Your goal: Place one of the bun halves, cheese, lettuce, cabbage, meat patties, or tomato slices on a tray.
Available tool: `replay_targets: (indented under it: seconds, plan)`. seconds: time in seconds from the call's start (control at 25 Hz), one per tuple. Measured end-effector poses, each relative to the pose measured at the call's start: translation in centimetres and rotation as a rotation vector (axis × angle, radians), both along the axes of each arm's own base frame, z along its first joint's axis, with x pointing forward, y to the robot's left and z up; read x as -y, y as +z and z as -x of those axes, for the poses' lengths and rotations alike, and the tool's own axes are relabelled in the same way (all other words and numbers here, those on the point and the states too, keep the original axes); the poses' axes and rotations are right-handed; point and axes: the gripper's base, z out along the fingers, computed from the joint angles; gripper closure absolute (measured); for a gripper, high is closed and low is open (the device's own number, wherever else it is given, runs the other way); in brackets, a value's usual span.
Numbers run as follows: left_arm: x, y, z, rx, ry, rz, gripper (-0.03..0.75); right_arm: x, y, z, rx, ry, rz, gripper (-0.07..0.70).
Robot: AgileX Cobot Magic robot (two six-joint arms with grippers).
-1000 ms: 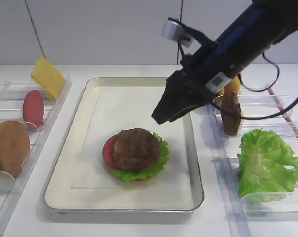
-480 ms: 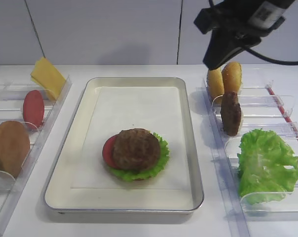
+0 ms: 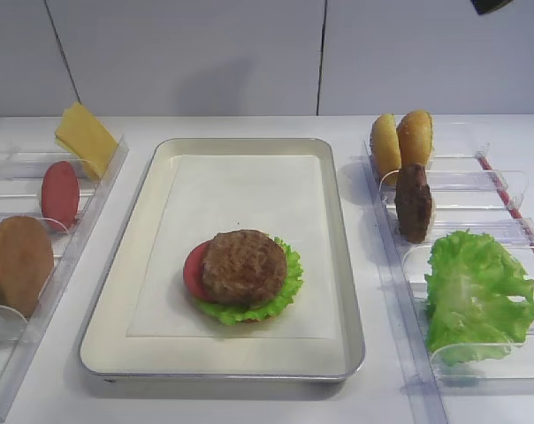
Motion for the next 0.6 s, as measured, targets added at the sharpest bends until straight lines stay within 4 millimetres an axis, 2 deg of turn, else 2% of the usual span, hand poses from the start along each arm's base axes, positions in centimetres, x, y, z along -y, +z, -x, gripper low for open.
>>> replay_targets:
  seconds: [0.08, 0.16, 0.36, 0.6]
  plan:
    - [0.0, 0.0, 0.0, 0.000, 0.000, 0.000, 0.225, 0.5, 0.8, 1.5, 0.033, -0.014, -0.020, 0.029]
    - [0.0, 0.0, 0.0, 0.000, 0.000, 0.000, 0.225, 1.0, 0.9, 2.9, 0.045, -0.025, -0.026, -0.018]
    - [0.0, 0.0, 0.0, 0.000, 0.000, 0.000, 0.225, 2.3, -0.8, 6.5, 0.035, -0.043, -0.016, -0.030]
    - [0.0, 0.0, 0.0, 0.000, 0.000, 0.000, 0.225, 4.4, -4.8, 12.6, 0.068, -0.065, -0.023, -0.020]
